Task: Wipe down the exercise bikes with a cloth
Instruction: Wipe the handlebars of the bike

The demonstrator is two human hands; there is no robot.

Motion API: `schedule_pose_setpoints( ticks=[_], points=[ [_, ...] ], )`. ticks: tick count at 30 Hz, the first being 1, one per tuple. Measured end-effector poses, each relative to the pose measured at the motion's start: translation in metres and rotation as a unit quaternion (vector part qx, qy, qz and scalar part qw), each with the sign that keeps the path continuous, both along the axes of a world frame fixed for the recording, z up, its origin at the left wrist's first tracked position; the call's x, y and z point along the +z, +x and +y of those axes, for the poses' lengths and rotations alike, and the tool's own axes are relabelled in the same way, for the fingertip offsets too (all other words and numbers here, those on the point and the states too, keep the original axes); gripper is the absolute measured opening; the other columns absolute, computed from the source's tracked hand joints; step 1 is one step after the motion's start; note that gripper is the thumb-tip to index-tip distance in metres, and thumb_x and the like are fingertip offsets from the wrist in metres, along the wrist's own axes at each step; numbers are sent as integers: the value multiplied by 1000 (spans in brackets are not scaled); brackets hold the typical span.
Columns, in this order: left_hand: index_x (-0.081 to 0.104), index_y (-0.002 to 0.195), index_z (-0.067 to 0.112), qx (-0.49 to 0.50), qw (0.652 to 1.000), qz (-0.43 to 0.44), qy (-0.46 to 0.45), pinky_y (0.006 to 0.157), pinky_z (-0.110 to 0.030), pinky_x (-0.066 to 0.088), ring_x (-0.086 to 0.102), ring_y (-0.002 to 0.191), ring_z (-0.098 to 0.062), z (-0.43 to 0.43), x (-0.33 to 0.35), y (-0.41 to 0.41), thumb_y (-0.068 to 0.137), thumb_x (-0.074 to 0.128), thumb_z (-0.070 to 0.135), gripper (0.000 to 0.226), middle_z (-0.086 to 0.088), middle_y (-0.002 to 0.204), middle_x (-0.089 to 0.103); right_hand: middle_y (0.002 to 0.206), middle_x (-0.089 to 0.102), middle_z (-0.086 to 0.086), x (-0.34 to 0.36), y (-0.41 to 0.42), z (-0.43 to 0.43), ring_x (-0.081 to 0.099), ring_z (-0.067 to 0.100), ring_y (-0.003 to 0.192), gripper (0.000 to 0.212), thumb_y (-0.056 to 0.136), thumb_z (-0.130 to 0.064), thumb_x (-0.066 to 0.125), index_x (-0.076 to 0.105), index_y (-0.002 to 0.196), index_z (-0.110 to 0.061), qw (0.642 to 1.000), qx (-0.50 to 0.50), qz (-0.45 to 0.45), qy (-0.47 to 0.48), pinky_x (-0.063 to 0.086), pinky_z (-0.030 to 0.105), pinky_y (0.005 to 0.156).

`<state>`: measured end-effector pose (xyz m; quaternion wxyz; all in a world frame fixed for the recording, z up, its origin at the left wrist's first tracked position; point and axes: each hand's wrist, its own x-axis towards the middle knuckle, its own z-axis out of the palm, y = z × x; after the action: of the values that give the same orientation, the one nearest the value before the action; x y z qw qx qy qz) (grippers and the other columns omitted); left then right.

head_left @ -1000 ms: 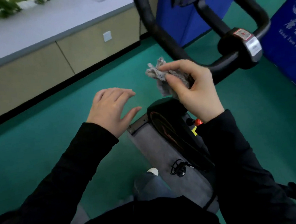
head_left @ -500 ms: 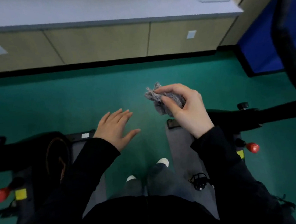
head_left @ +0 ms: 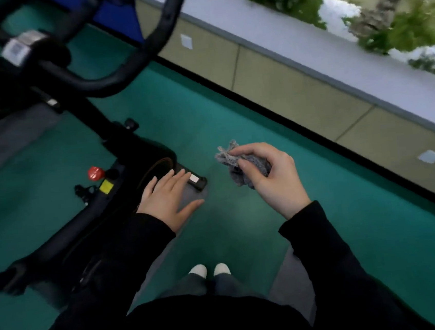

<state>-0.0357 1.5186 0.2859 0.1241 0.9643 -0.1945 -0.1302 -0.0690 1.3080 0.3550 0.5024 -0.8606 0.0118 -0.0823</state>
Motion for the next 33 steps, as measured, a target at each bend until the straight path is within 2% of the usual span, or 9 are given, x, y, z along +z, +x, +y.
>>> schedule_pose_setpoints(
  ticks=[7,12,17,21,26,33],
  points=[
    [25,146,25,163,984,-51,-41,115,-30,4,14,143,-8,27,7,-38,90,37,59,67,7,150,32,101,70,-3,-11,25,18,62,4,98,19,86,-3,62,71,95,-17,991,134,7,25,44,13,86],
    [27,146,25,240,967,-67,-53,114,-30,4,18,142,-10,47,8,-61,89,38,59,67,5,148,37,103,69,-4,-15,33,41,61,0,98,20,87,-5,63,70,97,-20,977,209,11,32,43,8,84],
    [34,143,23,297,947,-99,-76,114,-31,7,23,141,-12,72,10,-70,88,45,55,64,2,144,44,107,69,-5,-15,43,70,62,1,101,23,86,-3,62,68,101,-19,968,249,7,24,47,16,89],
    [37,141,22,315,939,-117,-79,113,-32,10,26,140,-12,97,11,-71,88,48,53,62,2,142,46,110,67,-9,-16,46,96,60,-4,102,26,86,-2,63,66,107,-17,963,270,12,25,45,10,88],
    [30,144,25,304,944,-98,-84,113,-31,8,21,141,-10,139,12,-62,90,42,56,64,5,147,39,109,67,-10,-18,51,138,60,-7,100,27,86,-2,63,65,107,-19,965,259,22,15,42,5,85],
    [36,142,23,266,953,-105,-105,113,-32,13,26,140,-14,212,19,-39,90,46,54,61,4,144,43,101,65,-15,-28,55,203,55,-14,95,23,85,-6,65,61,101,-21,981,192,31,-3,36,-2,78]
  ],
)
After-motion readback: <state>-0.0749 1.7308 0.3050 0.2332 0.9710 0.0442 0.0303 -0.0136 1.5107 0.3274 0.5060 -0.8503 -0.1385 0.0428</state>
